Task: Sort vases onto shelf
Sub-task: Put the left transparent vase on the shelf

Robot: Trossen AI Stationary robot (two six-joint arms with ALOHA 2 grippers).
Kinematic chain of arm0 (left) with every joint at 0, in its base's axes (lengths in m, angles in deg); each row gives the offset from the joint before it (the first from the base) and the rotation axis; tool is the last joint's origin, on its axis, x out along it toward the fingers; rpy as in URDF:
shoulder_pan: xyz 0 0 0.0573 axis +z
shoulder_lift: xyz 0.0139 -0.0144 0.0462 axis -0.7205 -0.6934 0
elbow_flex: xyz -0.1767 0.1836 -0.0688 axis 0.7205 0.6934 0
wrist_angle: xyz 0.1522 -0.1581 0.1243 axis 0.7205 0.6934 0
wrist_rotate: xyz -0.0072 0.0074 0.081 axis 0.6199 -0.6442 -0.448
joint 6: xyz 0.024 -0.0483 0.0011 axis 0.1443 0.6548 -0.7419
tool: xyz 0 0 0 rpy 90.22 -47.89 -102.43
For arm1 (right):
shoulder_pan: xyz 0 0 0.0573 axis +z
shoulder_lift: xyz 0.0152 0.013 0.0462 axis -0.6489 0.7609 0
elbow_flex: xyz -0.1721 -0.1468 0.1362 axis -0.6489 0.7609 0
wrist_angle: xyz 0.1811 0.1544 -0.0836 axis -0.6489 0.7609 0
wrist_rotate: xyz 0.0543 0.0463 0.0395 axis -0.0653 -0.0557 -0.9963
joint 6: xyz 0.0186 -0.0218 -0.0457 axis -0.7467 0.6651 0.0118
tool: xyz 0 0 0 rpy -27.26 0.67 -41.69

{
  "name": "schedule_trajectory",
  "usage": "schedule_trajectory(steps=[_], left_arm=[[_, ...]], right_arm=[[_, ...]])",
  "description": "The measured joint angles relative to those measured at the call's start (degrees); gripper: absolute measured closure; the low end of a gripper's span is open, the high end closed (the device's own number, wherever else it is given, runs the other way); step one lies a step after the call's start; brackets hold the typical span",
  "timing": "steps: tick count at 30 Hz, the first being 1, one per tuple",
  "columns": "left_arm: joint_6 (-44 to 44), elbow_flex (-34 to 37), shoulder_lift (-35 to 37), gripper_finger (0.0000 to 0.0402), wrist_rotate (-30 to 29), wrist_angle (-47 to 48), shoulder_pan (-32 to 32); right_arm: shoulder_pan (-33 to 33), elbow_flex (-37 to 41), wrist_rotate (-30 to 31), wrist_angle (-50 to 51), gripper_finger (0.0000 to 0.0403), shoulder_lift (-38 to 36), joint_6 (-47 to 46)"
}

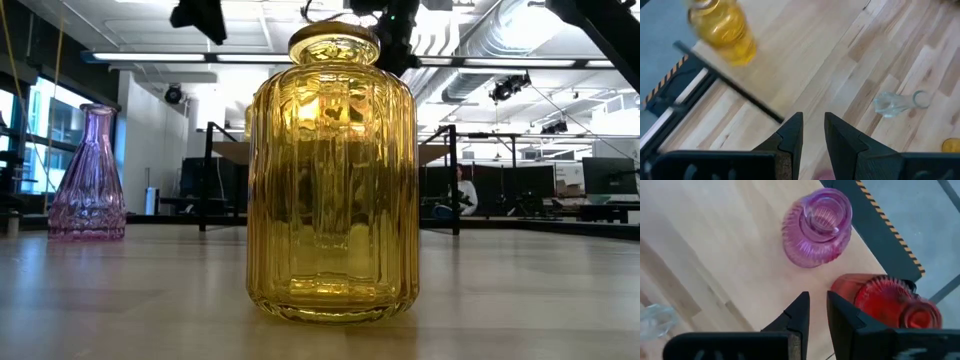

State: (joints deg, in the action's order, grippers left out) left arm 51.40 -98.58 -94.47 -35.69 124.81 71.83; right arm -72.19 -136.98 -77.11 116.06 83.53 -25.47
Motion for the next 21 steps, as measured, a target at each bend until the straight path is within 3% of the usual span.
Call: schedule_trajectory(steps=[8, 21], left_arm=[[-2.33, 0.00, -3.47, 0.0330, 6.22, -8.60, -5.46], [-7.34, 0.00, -11.55, 0.0330, 8.28, -9.51, -15.84]], right_arm=[[2.67, -0.04, -0.39, 2.21, 0.0357, -4.43, -5.02], [7.93, -0.04, -0.30, 2.18, 0.0357, -10.12, -15.05]])
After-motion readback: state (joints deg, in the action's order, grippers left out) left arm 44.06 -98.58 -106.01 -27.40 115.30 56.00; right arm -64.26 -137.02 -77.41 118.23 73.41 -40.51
